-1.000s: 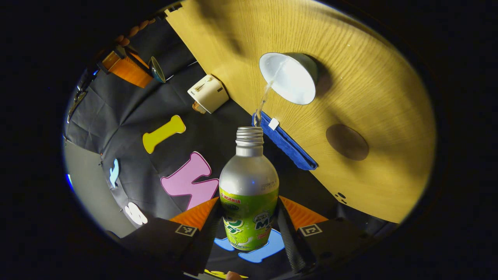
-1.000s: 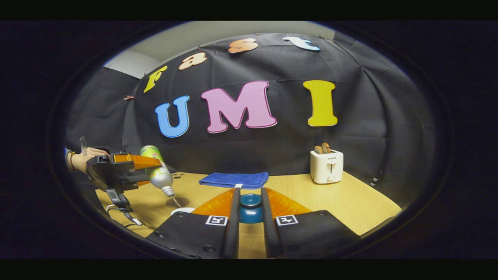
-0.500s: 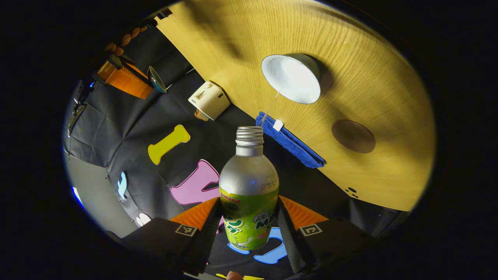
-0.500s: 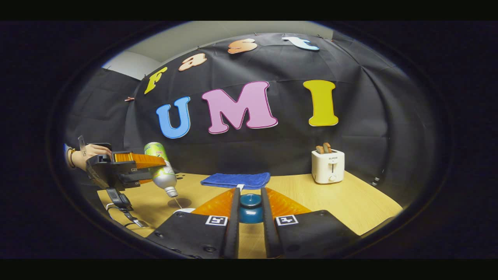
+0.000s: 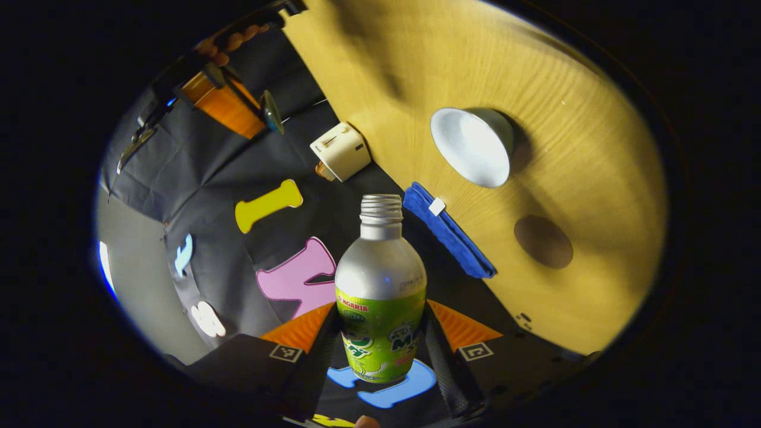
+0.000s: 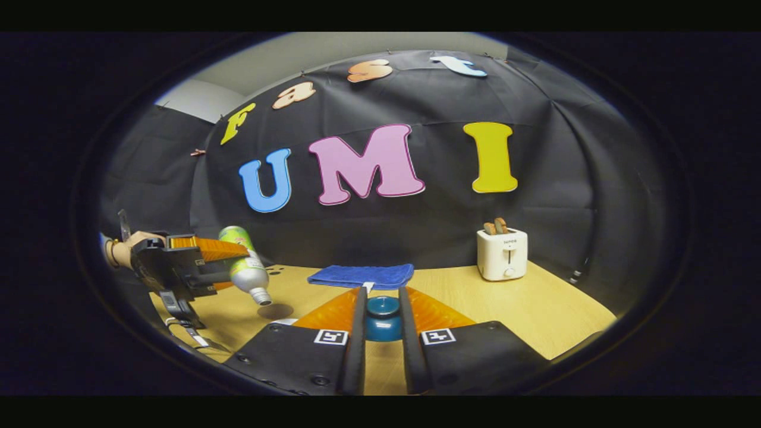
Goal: Open the teacup lid with one hand, grasp the water bottle and pour water into the teacup with the other hand; after pouring, place the water bottle on the coaster and then close the teacup lid.
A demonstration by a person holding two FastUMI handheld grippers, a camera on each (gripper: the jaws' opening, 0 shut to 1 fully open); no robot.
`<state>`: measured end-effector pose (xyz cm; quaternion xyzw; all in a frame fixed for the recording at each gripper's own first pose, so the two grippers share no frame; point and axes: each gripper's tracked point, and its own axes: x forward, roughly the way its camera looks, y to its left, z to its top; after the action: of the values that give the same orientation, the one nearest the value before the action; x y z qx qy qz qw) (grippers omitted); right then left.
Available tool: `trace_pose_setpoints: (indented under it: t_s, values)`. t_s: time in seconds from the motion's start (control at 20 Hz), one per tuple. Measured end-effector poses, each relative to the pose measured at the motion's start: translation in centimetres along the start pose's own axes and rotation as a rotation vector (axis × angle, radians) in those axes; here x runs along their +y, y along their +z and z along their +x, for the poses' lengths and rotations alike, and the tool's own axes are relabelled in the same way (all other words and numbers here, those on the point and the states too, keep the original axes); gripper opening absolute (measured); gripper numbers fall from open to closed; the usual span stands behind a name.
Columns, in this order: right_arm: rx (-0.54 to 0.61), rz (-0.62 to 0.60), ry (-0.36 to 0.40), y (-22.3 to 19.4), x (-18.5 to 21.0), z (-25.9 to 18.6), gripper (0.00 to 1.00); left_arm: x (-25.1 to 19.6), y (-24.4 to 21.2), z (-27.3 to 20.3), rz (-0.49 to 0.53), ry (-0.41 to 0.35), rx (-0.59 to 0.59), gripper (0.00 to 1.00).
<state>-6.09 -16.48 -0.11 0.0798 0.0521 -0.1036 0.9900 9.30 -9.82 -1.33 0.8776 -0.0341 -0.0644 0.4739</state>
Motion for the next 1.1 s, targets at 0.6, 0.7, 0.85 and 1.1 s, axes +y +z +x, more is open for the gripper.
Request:
trace_pose_setpoints:
  t_s: [0.6,0.7,0.85,1.1]
  values:
    - [-0.005,0.007,0.014,0.0,0.7,0.1,0.30,-3.5,-0.4,0.0,-1.261,-0.066,0.001,0.79]
    - [-0.004,0.006,0.017,0.0,0.8,0.1,0.30,-2.1,-1.1,-0.1,-1.486,-0.043,-0.024,0.79]
    - [-0.001,0.005,0.016,-0.2,0.8,0.2,0.30,-1.2,-3.0,0.3,-1.800,0.016,-0.067,0.79]
    - [0.000,0.006,0.019,-0.2,1.0,0.4,0.25,-3.4,-4.6,2.5,-2.085,0.015,-0.108,0.80]
